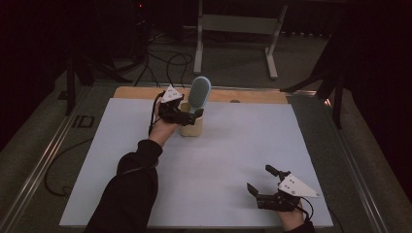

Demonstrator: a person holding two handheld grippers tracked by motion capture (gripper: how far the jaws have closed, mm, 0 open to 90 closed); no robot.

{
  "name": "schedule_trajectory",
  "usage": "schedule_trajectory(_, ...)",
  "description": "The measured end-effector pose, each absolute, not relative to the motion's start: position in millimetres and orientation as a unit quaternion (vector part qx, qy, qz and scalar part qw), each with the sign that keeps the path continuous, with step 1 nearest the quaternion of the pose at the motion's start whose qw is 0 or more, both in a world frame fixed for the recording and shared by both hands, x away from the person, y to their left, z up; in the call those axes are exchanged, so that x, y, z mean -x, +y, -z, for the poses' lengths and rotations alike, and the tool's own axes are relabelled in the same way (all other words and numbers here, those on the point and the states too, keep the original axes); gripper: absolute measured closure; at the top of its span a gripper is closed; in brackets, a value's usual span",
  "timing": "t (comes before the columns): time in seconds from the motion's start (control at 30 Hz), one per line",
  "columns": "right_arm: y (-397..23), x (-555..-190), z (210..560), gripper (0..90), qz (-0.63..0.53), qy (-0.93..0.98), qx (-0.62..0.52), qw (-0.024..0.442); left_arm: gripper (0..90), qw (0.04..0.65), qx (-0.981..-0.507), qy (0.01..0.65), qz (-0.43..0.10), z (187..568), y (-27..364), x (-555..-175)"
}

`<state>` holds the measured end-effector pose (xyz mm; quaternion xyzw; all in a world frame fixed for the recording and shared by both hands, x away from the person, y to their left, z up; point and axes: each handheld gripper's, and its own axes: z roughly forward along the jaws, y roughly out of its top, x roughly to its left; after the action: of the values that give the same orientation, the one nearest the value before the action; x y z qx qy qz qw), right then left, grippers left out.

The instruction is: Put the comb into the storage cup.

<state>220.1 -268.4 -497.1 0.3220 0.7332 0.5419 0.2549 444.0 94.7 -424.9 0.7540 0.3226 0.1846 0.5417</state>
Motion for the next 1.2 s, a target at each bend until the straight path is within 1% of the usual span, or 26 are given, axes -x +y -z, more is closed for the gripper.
schedule_trajectory(0.43, -267.0, -220.5, 496.9, 8.7, -0.54, 0.734, -0.322, 0.257, 0.0, 0.532, -0.775, 0.307, -0.147, 412.2, 105.3, -437.0)
schedule_trajectory(0.8, -266.8, -220.4, 496.6, 8.7, -0.541, 0.734, -0.322, 0.257, 0.0, 0.521, -0.781, 0.304, -0.16, 407.3, 124.1, -422.2)
schedule_trajectory(1.2, -266.6, -220.4, 496.1, 8.6, -0.54, 0.734, -0.32, 0.259, 0.0, 0.513, -0.788, 0.3, -0.161, 408.4, 144.5, -403.1)
